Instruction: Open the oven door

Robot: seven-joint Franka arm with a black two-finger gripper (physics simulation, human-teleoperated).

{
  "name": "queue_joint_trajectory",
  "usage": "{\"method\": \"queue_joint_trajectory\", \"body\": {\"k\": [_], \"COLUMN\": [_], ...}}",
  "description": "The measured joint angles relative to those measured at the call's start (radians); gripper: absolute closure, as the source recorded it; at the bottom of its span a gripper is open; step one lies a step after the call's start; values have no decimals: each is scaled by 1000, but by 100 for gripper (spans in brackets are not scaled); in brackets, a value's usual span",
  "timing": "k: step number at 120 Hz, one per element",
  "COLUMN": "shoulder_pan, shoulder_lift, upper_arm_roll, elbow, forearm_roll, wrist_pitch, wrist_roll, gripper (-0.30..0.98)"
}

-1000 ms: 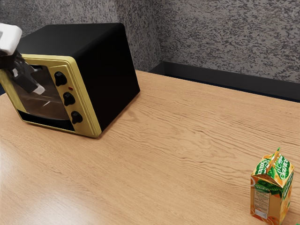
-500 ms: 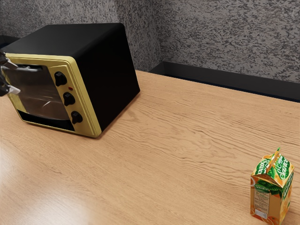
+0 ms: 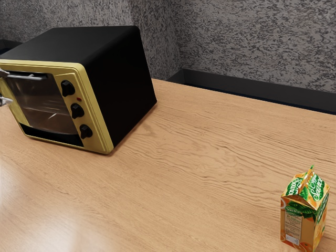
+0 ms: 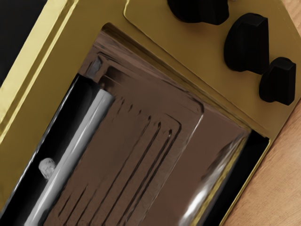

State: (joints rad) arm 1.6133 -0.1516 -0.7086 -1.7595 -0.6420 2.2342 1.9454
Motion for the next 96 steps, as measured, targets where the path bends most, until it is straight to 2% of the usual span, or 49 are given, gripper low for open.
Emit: {"method": "queue_joint_trajectory", "body": {"k": [22, 55, 96], "shoulder_pan": [-17, -75, -94], "shoulder_lift": [102, 134, 159], "upper_arm_roll": [-77, -79, -81], "elbow": [71, 65, 60], "forearm_roll": [55, 178, 214], "wrist_pitch": [50, 93, 137], "wrist_roll": [9, -15, -37], "gripper": [0, 0, 0]}}
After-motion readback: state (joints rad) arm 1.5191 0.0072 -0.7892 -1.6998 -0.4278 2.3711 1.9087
